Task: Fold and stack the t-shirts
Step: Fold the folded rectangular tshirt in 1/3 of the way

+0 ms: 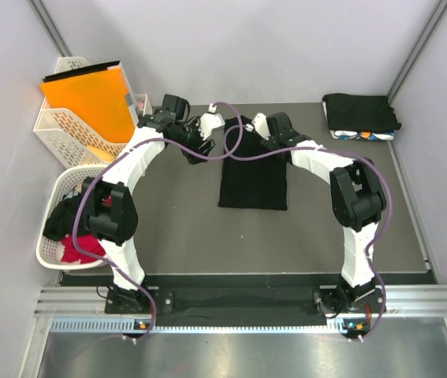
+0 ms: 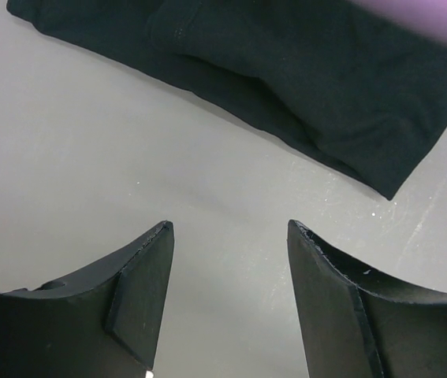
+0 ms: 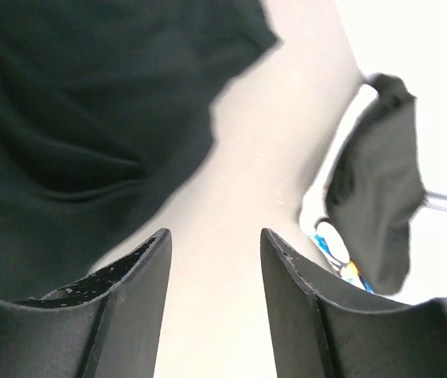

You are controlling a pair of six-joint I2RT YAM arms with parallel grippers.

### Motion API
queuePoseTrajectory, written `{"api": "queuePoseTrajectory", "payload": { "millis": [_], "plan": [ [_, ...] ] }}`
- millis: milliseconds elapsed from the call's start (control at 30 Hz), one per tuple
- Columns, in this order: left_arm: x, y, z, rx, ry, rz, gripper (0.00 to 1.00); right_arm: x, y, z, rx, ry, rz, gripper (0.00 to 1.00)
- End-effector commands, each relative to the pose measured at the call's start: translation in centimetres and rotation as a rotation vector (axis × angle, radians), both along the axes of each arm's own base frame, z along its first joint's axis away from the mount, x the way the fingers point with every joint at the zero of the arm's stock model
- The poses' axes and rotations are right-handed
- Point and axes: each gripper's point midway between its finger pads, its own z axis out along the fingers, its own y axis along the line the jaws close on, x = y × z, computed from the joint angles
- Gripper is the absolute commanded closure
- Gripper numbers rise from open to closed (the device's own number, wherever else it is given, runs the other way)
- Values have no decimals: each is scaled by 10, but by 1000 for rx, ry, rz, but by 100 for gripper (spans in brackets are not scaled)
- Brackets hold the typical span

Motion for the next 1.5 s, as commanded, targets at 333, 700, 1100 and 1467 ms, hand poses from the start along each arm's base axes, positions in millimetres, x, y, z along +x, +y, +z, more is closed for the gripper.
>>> {"api": "queuePoseTrajectory", "payload": {
  "millis": [333,700,1100,1467],
  "plan": [
    [-3,-12,17,-59,-32,-56,36,-46,68,32,386,263,269,100],
    [7,-49,15,-188,-10,-113,100,-51,83,-1,457,370,266,100],
    [32,-102,14,-451,75,-128,100,-30,52,5,602,407,209,100],
    [52,-102,-4,-453,88,-24,100,-44,39,1,823,564,246,100]
  ]
}}
